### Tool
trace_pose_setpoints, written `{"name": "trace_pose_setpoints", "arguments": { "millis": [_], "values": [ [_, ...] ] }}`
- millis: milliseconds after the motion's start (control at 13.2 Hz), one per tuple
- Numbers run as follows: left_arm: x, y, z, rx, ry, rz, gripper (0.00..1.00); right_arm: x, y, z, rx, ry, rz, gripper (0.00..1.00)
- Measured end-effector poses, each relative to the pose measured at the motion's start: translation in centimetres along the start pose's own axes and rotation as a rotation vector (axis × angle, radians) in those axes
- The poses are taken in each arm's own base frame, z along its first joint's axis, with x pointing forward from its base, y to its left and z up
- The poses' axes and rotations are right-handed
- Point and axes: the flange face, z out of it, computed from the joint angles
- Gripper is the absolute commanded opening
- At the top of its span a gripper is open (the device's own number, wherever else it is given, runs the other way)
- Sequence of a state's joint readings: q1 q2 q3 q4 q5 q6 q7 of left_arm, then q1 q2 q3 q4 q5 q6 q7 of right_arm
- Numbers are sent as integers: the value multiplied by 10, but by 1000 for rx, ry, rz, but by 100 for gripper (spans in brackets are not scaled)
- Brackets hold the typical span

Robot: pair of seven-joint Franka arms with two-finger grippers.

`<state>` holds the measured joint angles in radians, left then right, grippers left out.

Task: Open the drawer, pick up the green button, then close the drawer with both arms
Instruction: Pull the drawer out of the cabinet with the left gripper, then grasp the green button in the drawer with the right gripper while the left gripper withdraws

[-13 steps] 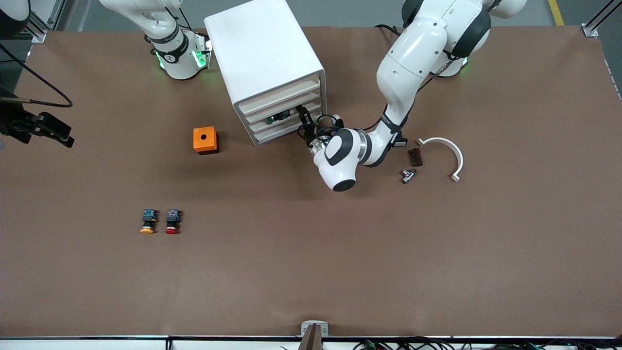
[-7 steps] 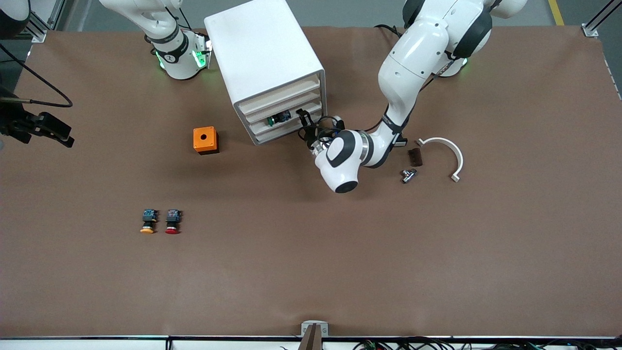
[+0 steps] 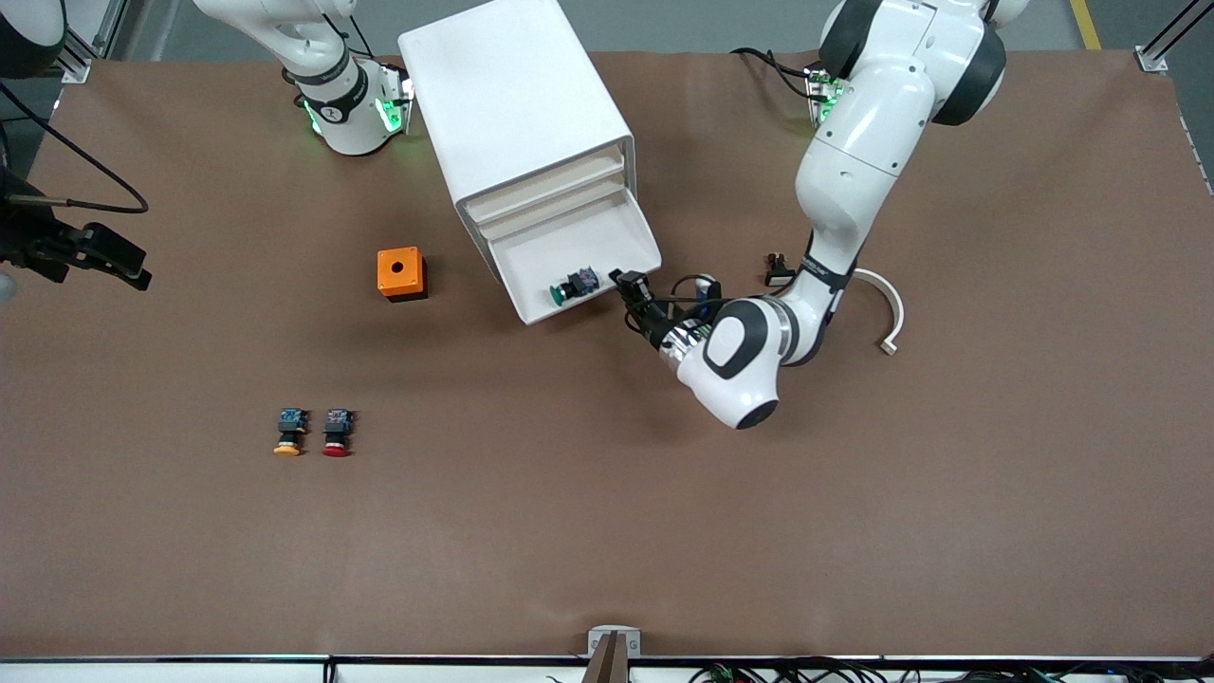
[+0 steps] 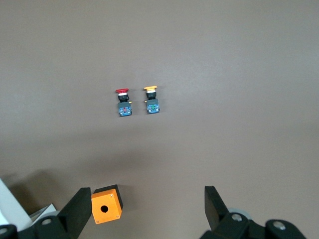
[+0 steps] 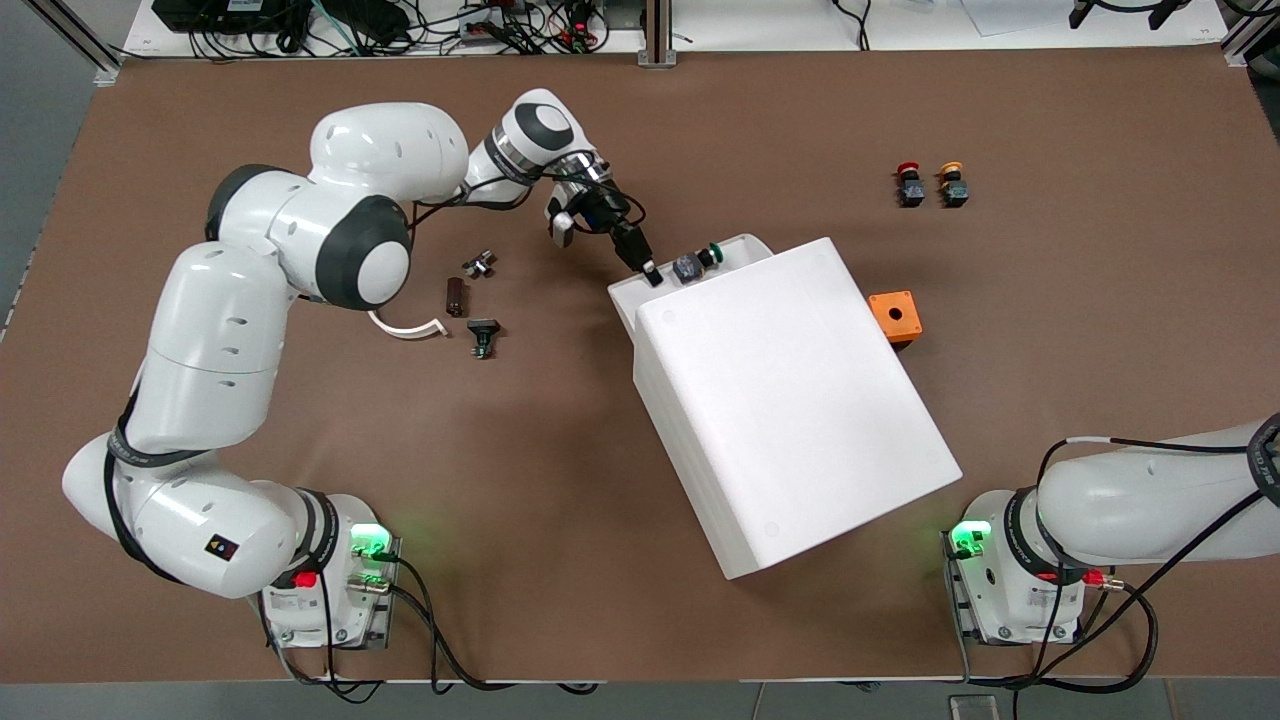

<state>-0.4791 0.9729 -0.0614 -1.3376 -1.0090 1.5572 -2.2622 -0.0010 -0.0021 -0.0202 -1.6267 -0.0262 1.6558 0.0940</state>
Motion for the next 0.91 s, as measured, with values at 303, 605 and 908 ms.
{"name": "trace_pose_setpoints", "arguments": {
  "millis": [303, 605, 908],
  "values": [
    [-9, -7, -16, -29, -28, 31, 99, 5, -28, 17, 57, -35, 71, 100],
    [-3, -5, -72, -168, -25, 106, 99, 9, -69, 40, 54, -72, 183, 100],
    [25, -19, -161, -386, 39, 271, 99, 0, -139, 66, 31, -116, 319, 100]
  ]
}}
